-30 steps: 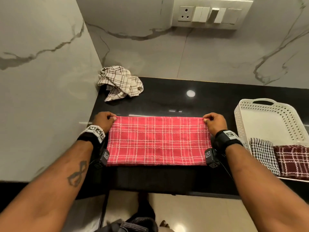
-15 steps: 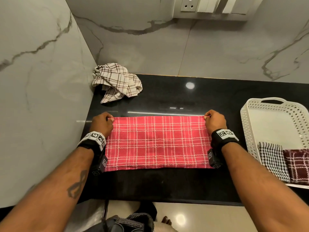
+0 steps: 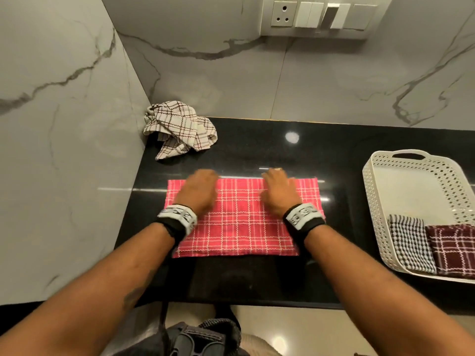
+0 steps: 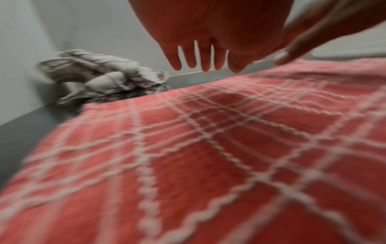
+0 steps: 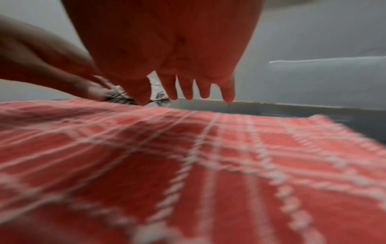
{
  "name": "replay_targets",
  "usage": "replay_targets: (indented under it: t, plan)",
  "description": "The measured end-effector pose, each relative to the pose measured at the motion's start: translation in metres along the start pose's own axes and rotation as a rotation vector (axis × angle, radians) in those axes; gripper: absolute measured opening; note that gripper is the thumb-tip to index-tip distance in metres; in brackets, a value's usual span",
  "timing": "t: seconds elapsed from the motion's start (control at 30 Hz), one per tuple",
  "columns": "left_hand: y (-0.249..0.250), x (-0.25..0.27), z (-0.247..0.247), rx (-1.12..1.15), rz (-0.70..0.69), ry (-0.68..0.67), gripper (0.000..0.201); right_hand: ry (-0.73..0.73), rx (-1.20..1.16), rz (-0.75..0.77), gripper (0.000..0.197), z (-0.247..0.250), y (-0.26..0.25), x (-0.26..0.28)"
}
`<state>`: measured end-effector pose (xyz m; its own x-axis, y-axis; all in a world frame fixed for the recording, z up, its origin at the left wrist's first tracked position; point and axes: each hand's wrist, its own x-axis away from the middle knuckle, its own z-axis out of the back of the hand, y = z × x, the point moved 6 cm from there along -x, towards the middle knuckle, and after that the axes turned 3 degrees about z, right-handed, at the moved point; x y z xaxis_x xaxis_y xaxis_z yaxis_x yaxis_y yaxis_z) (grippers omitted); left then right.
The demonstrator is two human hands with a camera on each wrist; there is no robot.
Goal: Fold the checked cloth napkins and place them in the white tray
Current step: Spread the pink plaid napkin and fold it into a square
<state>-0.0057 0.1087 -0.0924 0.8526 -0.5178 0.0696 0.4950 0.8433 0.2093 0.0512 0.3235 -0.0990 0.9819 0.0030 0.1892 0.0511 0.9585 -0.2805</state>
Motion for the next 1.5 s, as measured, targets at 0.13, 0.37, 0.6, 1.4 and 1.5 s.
replay_targets:
  t: [0.13,0.37,0.6,1.4,1.5]
  plan:
    - [0.046,0.009,-0.043,-0.189,-0.134,-0.350,0.068,-0.342,0.049,0.040,0.076,-0.056,-0.040,0.009]
    - [-0.084,0.062,-0.038,-0.182,0.214,-0.376,0.092,-0.290,0.064,-0.368,0.102,-0.036,0.099,0.052]
    - [-0.045,0.057,-0.024,-0.232,0.129,-0.309,0.083,-0.204,0.117,-0.279,0.095,-0.025,0.054,0.052]
    - [0.070,0.116,-0.061,-0.105,0.003,-0.291,0.066,-0.290,-0.036,0.065,0.068,-0.090,-0.070,0.117]
    - [0.074,0.118,-0.076,-0.089,0.047,-0.316,0.065,-0.296,-0.003,0.039,0.069,-0.101,-0.057,0.121]
